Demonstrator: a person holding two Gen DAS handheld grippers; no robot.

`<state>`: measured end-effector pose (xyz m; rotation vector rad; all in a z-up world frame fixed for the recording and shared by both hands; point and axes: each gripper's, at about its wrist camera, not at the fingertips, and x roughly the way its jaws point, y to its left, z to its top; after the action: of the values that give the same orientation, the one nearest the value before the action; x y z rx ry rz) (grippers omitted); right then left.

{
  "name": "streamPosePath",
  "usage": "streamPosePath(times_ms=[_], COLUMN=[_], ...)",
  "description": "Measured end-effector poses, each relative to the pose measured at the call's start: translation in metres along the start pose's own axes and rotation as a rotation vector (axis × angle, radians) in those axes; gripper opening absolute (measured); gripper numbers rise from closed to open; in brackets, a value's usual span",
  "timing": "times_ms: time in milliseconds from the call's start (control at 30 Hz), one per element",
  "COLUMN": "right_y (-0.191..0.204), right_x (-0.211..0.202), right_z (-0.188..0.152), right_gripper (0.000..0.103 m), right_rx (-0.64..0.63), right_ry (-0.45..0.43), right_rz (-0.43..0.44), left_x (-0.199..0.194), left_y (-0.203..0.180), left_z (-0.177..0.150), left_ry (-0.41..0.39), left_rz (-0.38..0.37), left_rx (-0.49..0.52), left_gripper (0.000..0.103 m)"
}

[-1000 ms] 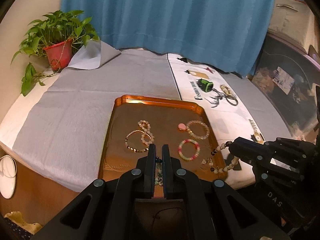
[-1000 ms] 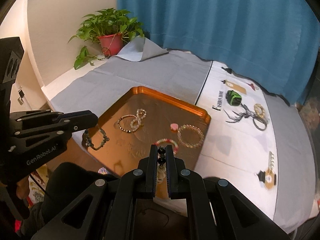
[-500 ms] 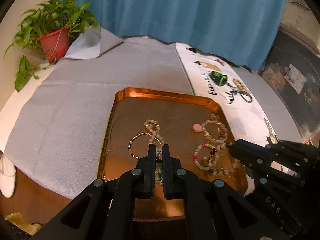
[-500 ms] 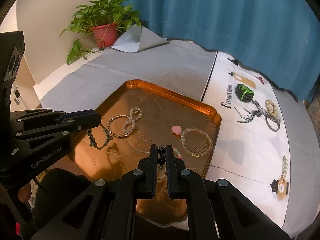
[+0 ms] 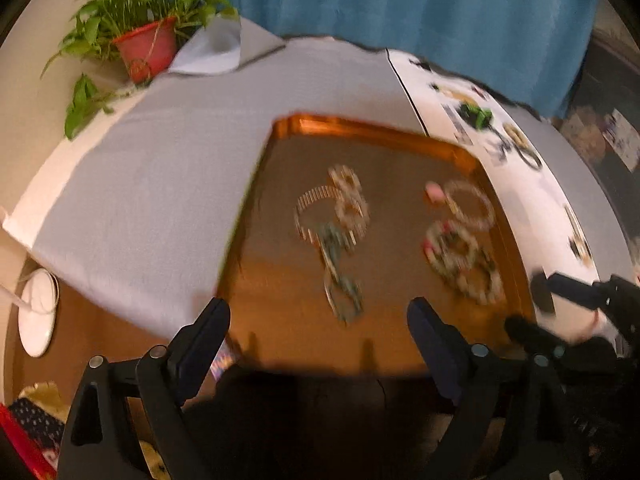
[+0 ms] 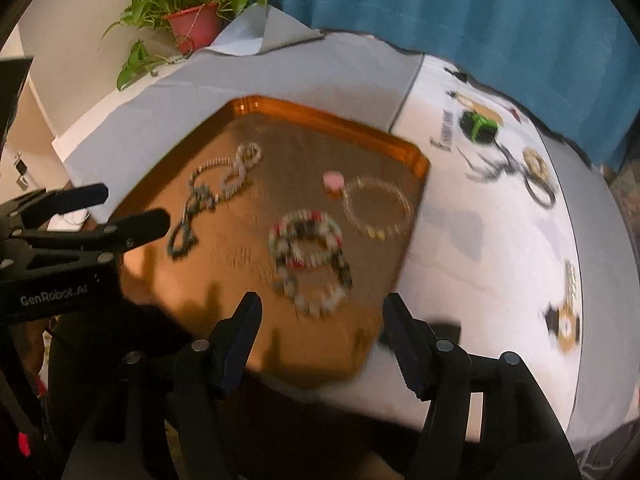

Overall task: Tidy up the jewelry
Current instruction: 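Withdraw both tools from the tray back toward the runner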

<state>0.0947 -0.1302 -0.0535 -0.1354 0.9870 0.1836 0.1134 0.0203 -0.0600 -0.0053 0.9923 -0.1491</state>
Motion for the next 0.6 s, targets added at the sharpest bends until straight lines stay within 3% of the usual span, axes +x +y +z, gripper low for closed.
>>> streamPosePath(times_ms=[267,600], right_y=[0.001,0.018], right_x=[-0.058,-0.116], right_z=[-0.050,-0.101], right_gripper=[0.065,0.068], right_rx=[0.032,0.001], right_ry=[-0.054,-0.139], right_rz=[-0.019,-0.020], left_x=[-0.038,-0.107], left_y=[-0.024,-0.043], left_z=[-0.058,-0.088], left_ry=[0.026,-0.091], left_rz=[-0.017,0.007], left_rx=[0.006,0.023], left_gripper=[0.088,0.088])
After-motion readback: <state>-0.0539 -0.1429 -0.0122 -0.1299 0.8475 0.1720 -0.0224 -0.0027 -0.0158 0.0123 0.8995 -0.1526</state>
